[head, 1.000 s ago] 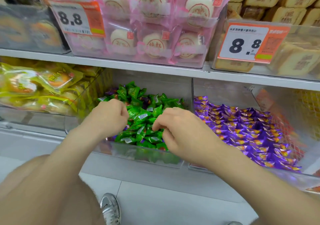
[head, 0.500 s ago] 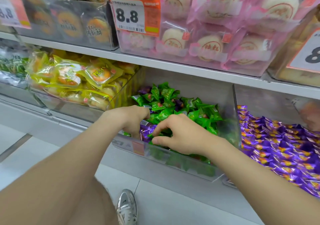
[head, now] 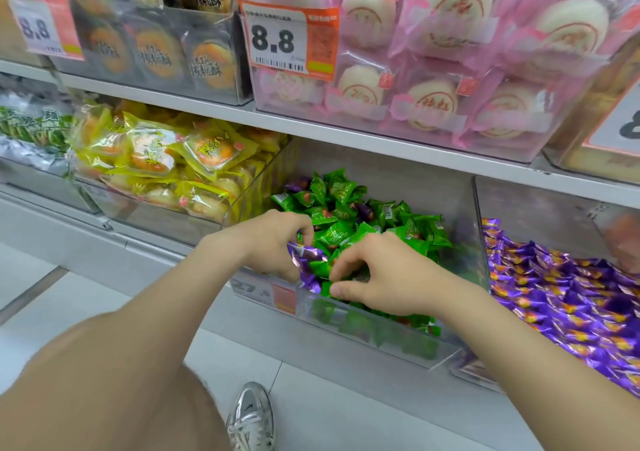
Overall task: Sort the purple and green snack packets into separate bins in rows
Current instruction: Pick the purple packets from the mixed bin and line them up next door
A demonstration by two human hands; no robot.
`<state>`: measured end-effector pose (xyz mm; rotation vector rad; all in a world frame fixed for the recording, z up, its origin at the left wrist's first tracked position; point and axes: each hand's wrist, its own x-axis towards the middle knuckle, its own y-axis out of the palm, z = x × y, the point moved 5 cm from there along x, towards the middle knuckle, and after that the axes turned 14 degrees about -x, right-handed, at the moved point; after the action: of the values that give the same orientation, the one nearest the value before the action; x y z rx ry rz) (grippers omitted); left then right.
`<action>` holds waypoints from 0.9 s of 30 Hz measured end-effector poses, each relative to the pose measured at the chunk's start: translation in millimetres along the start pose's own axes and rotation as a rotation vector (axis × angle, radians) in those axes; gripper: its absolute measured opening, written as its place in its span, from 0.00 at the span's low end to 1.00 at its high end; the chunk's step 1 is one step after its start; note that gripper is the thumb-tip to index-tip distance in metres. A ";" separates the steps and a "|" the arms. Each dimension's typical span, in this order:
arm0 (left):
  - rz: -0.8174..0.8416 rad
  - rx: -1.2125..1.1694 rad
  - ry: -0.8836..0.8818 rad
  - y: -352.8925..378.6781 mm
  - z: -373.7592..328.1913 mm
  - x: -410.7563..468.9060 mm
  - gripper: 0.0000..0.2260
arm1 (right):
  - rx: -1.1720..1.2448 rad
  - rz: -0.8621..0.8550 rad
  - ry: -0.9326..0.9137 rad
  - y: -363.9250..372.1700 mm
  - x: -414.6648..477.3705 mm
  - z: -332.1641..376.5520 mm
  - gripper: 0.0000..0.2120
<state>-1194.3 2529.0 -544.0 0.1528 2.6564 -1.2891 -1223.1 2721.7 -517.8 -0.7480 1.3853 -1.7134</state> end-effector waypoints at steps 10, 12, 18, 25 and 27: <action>-0.166 -0.468 0.298 -16.2 -57.7 -23.9 0.22 | 0.453 -0.408 0.191 -24.9 -2.8 -13.4 0.16; -0.165 -0.476 0.320 -9.8 -60.0 -22.1 0.22 | 0.444 -0.431 0.232 -28.1 -6.1 -18.7 0.10; -0.226 -0.336 0.317 17.7 -74.5 -13.1 0.27 | 0.125 -0.502 0.434 -45.2 -38.2 -40.9 0.10; -0.233 -0.323 0.370 38.5 -99.7 -0.7 0.17 | 0.056 -0.513 0.441 -67.9 -84.6 -57.7 0.05; -0.241 -0.308 0.383 42.4 -109.0 -0.7 0.14 | 0.332 -0.459 0.469 -66.0 -97.7 -67.0 0.09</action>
<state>-1199.5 2640.9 -510.3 0.0384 3.2490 -0.9677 -1243.0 2845.3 -465.6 -0.5167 1.2276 -2.5300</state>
